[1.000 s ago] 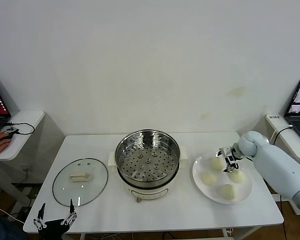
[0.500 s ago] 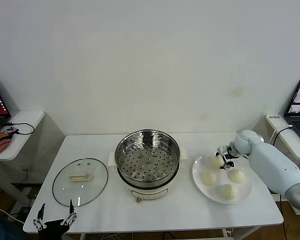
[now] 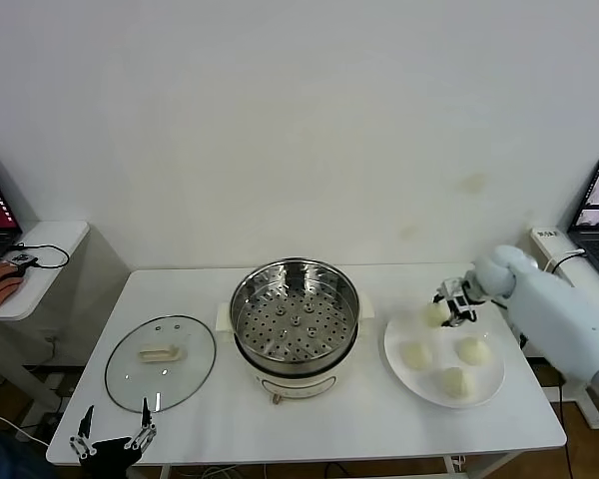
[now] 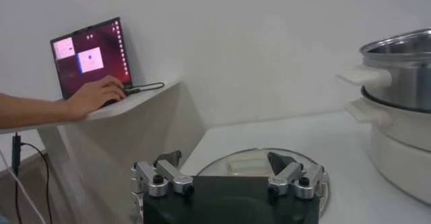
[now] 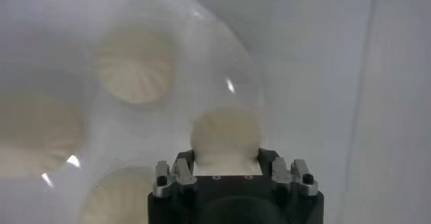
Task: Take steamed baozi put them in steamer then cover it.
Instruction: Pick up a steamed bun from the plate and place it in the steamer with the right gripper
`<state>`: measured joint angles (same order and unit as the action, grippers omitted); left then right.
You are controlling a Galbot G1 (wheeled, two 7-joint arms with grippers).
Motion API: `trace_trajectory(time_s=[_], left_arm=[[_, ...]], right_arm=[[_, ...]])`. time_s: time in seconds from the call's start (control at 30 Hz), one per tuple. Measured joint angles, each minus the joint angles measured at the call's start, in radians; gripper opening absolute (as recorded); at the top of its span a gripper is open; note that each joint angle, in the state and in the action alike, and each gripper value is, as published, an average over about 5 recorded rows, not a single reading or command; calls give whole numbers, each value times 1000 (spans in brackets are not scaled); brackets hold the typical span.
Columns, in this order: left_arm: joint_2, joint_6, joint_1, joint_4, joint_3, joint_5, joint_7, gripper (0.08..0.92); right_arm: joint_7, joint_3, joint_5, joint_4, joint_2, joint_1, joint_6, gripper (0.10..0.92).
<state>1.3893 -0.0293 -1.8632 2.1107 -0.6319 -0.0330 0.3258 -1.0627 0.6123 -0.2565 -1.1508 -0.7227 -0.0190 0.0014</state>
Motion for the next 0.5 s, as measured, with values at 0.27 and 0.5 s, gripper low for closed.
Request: trace_trajectory(time_s=[0.27, 0.5], left_arm=[[-14, -9, 8, 5, 9, -4, 1, 823], [-25, -9, 24, 7, 10, -12, 0, 823]], right_arm=[[5, 183, 198, -112, 3, -248, -11, 601], [34, 348, 324, -145, -90, -437, -5, 602]])
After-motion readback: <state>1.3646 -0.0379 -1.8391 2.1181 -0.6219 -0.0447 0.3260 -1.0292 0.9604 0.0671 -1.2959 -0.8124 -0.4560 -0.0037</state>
